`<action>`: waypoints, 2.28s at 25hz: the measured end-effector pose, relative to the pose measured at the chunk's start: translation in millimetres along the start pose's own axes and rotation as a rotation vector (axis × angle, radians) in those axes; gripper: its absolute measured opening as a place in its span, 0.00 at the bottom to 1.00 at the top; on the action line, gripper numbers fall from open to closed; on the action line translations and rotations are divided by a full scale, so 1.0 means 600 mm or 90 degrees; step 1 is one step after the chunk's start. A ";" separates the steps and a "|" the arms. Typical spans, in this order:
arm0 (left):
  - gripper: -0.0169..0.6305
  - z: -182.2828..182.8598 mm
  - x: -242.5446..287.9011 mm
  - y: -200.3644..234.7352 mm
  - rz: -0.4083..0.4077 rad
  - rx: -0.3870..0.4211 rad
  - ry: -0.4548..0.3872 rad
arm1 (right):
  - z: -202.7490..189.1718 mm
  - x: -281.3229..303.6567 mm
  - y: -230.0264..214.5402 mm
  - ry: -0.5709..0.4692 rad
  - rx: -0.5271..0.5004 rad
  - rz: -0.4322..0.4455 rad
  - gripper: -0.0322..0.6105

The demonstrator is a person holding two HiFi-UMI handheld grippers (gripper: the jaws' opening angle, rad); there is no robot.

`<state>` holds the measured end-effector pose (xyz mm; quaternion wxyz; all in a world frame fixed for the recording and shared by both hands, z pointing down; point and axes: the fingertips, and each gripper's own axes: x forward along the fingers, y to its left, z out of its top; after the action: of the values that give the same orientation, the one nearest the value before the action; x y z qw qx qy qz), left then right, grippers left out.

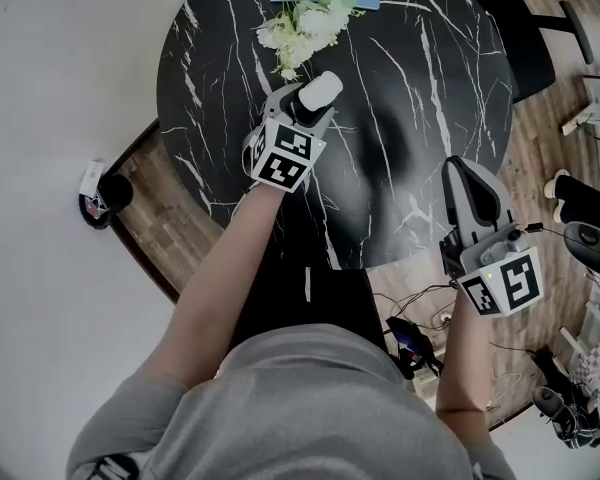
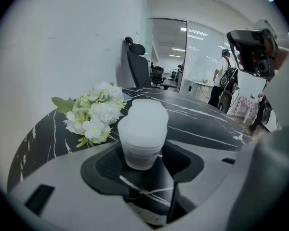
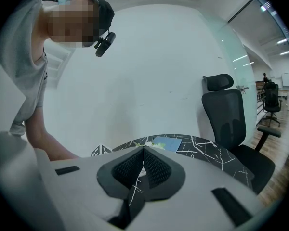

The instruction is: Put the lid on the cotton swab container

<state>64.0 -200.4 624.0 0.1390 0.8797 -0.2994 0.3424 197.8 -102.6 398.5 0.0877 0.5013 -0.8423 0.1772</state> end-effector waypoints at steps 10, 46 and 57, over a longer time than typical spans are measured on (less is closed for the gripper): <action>0.39 -0.010 -0.080 0.028 0.063 -0.025 -0.008 | 0.041 0.001 0.012 -0.026 -0.023 0.024 0.09; 0.04 0.230 -0.470 0.056 0.164 -0.028 -0.306 | 0.234 -0.071 0.095 -0.167 -0.143 0.054 0.09; 0.04 0.220 -0.530 0.056 0.200 -0.041 -0.327 | 0.254 -0.104 0.115 -0.201 -0.175 0.043 0.09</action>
<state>-75.2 -148.9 311.4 0.0320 0.8754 -0.4681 0.1161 171.9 -80.9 222.9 0.0160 0.4774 -0.8784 -0.0170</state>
